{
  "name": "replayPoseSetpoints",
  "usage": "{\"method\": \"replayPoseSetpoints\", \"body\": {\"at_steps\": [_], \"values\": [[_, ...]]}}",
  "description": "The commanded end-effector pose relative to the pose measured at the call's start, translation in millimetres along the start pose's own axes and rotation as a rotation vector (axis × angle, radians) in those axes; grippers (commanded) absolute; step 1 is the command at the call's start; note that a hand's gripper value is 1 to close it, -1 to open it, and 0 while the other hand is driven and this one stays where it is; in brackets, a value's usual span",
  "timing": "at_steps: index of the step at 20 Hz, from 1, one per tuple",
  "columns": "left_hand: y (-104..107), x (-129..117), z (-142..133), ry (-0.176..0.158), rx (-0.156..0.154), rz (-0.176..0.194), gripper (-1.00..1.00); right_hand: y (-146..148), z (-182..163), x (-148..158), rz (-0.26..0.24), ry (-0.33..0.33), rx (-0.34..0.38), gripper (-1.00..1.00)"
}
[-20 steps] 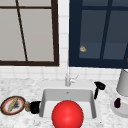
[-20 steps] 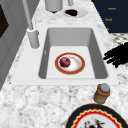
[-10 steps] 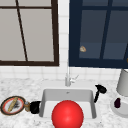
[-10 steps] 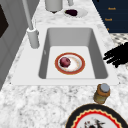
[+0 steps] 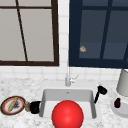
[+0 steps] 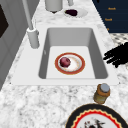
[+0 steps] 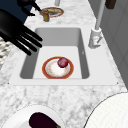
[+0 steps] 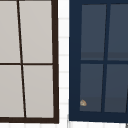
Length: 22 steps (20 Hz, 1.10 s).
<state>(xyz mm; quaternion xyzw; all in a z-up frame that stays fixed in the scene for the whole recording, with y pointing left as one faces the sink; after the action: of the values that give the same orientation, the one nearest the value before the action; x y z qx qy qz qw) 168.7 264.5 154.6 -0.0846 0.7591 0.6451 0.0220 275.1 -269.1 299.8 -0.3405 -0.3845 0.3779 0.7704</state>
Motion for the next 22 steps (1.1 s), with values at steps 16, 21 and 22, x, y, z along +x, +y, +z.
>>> {"method": "replayPoseSetpoints", "body": {"at_steps": [16,21,22], "values": [[0.0,0.0,0.0,0.0,0.0,0.0,0.0,-38.6,45.8,-8.7,-0.204,0.03,0.058,-1.0],[0.0,0.0,0.0,0.0,0.0,0.0,0.0,-47.4,55.9,-14.6,-0.261,0.007,0.065,-1.0],[0.0,0.0,0.0,0.0,0.0,0.0,0.0,-48.8,57.0,-15.5,-0.271,0.004,0.064,-1.0]]}}
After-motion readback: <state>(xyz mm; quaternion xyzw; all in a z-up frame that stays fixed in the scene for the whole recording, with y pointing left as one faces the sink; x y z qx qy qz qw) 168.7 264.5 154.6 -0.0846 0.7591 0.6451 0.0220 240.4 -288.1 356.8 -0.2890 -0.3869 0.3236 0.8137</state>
